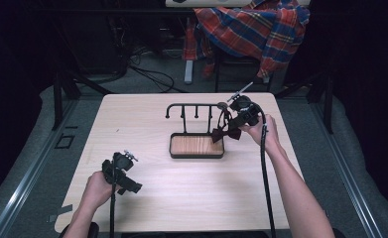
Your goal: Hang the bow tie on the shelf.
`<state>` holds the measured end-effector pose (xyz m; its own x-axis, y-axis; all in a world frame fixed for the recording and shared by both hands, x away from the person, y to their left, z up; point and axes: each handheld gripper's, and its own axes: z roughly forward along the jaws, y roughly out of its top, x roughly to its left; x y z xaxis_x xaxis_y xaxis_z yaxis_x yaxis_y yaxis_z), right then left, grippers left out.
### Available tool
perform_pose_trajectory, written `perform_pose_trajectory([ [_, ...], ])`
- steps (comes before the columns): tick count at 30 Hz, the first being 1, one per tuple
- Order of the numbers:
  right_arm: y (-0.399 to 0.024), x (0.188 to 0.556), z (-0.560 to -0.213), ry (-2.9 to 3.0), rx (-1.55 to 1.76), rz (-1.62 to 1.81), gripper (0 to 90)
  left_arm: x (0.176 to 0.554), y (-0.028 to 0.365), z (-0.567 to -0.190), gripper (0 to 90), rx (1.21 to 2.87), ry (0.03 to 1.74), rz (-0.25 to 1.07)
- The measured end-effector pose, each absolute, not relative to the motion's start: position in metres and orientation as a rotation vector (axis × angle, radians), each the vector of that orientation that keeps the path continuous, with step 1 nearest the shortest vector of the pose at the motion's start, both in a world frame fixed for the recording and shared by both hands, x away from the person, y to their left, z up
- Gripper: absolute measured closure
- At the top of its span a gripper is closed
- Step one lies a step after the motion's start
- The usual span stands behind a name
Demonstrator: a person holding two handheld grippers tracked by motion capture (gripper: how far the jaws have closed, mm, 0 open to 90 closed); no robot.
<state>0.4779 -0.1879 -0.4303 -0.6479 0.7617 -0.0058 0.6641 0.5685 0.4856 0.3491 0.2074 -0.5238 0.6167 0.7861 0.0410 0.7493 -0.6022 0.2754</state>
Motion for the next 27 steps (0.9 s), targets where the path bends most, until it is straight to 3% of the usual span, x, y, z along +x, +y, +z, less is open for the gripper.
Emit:
perform_pose_trajectory([
  [27,-0.208,0.449,-0.417,2.566,1.212,0.705,34.3,0.349,0.207,-0.524,0.8,2.614,1.254,0.231],
])
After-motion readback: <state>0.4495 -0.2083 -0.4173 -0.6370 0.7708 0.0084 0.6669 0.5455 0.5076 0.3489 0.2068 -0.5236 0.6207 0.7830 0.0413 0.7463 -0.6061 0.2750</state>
